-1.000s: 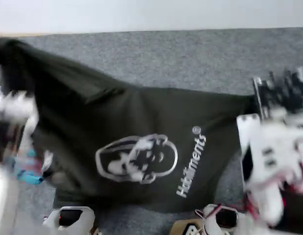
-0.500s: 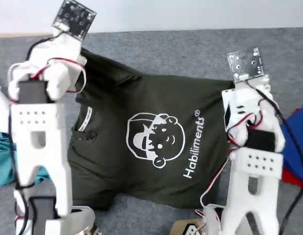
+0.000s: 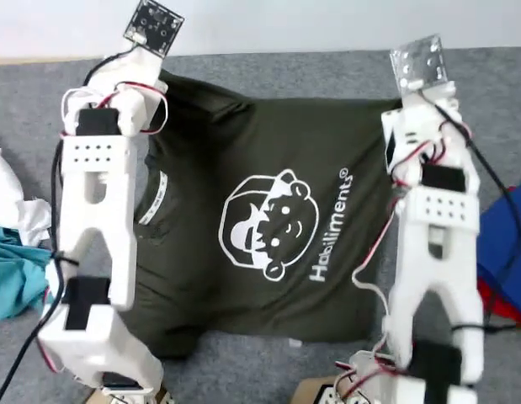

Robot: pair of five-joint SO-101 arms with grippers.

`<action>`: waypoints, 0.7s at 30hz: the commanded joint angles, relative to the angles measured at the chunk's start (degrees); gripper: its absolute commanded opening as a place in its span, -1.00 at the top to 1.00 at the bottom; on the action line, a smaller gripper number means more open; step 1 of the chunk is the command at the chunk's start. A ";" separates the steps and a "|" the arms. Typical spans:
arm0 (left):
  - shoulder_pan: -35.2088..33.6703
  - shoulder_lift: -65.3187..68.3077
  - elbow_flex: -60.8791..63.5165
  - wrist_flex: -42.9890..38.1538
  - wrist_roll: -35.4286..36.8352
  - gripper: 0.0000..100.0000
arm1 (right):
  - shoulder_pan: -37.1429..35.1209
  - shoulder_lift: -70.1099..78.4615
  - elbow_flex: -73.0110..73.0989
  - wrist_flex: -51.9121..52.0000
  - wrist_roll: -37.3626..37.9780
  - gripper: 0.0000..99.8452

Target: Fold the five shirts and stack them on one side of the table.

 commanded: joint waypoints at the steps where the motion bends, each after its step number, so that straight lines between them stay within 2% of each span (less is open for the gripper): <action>1: -1.49 4.13 -10.51 -1.58 -0.09 1.00 | 0.57 6.11 -10.73 -1.27 0.35 0.98; 7: -2.55 15.91 -25.10 -0.53 -0.09 1.00 | 0.48 19.82 -24.35 -0.84 0.35 0.98; 15: -2.46 30.42 -46.55 4.13 -0.09 1.00 | -0.40 33.45 -36.22 -0.75 0.53 0.98; 21: -2.46 38.42 -57.27 7.47 -0.44 1.00 | -1.63 40.48 -42.81 -0.75 0.53 0.98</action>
